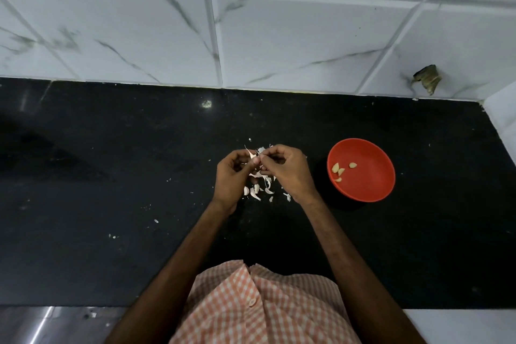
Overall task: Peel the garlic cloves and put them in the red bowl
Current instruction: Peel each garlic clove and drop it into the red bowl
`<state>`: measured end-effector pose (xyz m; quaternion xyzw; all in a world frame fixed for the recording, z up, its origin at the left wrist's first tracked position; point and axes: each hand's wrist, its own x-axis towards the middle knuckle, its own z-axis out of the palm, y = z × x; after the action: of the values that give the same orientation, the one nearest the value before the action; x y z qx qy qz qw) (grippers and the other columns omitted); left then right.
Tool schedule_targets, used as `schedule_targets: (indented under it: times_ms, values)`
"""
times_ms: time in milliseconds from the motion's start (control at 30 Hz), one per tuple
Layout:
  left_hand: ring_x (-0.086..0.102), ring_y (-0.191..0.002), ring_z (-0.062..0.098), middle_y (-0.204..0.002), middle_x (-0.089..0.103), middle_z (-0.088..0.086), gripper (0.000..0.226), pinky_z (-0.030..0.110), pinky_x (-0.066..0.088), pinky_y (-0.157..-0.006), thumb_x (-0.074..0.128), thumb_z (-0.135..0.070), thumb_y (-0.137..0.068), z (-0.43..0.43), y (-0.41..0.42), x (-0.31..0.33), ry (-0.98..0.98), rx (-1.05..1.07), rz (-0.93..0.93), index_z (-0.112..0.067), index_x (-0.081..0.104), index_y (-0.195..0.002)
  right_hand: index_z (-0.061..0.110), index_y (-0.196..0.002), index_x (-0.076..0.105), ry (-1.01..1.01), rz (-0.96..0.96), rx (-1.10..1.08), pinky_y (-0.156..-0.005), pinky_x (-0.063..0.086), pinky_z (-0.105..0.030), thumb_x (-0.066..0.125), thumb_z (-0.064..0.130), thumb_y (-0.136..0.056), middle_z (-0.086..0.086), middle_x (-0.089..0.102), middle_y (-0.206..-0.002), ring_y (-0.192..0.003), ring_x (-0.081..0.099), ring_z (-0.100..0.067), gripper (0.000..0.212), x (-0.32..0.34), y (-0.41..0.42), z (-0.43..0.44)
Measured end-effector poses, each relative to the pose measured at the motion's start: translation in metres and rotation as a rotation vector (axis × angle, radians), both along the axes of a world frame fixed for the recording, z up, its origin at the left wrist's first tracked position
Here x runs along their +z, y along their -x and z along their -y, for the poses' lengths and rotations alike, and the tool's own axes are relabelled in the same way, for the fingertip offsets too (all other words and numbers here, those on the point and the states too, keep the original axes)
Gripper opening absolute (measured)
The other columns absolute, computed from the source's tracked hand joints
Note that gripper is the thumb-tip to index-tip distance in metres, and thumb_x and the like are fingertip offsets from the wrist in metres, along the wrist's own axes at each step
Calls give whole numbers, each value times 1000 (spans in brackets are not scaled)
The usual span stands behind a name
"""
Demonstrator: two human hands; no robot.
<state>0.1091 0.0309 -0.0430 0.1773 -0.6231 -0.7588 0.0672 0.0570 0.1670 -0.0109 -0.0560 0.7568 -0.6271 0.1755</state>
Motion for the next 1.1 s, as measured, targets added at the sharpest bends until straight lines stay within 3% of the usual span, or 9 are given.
schedule_targets:
  times_ms: [167,333,533,667,800,933,1100]
  values:
    - [68,-71,15,-92,73,10,15,25,53,-54,65,-2,-94,0,-1,0,-139,22,32,10,64,-104,8,-95,73,76,26,24,-77,64,-38,72,7,-92,-7,73,-87,-78,73,-17,3,0,-2,-1]
    - [67,-69,16,-89,71,10,15,26,50,-48,67,-15,-87,-8,-3,6,-273,-44,2,-1,63,-87,10,-90,71,73,22,-57,-73,63,-40,69,9,-95,-10,75,-88,-84,75,-23,5,-5,-3,4]
    - [63,-60,14,-88,69,16,6,25,51,-48,67,-11,-86,-6,-2,2,-281,-84,-23,-7,67,-81,6,-87,66,140,209,-56,-68,61,-28,54,4,-103,-5,72,-84,-78,72,-15,20,-3,-5,7]
    - [63,-59,11,-83,72,10,19,24,52,-49,65,-6,-89,-3,-3,-1,-242,-82,-15,10,63,-99,7,-85,66,173,296,-49,-65,60,-25,54,6,-103,-4,69,-84,-75,69,-13,21,-1,-5,5]
    - [62,-60,13,-80,72,8,11,24,50,-49,58,3,-96,-2,-4,-4,-200,-101,-18,7,66,-103,7,-90,69,175,349,-39,-67,61,-26,56,10,-103,-9,69,-90,-79,68,-18,19,-1,-4,3]
    - [63,-66,13,-82,70,10,18,24,50,-49,59,-1,-97,-4,-4,-2,-222,-56,4,6,68,-110,14,-93,73,85,226,-55,-63,59,-28,55,14,-104,-8,72,-87,-82,70,-21,21,-3,-5,10]
    - [61,-77,23,-97,67,21,31,27,52,-52,68,-14,-90,-3,-2,-1,-262,-28,13,-1,67,-118,14,-95,70,-85,66,-71,-75,61,-42,57,27,-103,-5,73,-87,-85,72,-22,20,-14,-4,12]
